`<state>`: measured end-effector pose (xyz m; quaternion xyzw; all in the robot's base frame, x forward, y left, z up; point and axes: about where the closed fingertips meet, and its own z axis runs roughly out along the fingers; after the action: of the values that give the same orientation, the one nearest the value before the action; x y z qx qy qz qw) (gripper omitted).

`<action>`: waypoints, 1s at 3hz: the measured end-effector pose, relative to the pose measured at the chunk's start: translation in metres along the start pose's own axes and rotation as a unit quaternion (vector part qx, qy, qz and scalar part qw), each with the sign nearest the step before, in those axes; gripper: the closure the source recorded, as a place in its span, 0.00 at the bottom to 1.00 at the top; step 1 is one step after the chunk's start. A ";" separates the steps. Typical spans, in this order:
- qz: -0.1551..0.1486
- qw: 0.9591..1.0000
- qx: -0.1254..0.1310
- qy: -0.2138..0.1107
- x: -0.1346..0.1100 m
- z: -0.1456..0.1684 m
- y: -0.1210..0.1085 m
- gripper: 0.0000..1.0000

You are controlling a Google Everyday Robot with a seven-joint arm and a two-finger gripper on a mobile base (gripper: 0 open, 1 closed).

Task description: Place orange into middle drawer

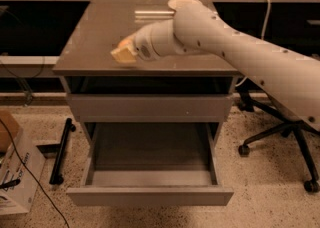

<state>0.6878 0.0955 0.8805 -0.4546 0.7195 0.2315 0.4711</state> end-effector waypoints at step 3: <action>0.131 0.987 -0.004 0.092 0.133 -0.066 0.087 1.00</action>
Offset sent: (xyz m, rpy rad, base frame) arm -0.1533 -0.0886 -0.0972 -0.0727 0.3415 -0.1642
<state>0.5622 0.0290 0.7833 -0.3776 0.8122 0.2516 0.3667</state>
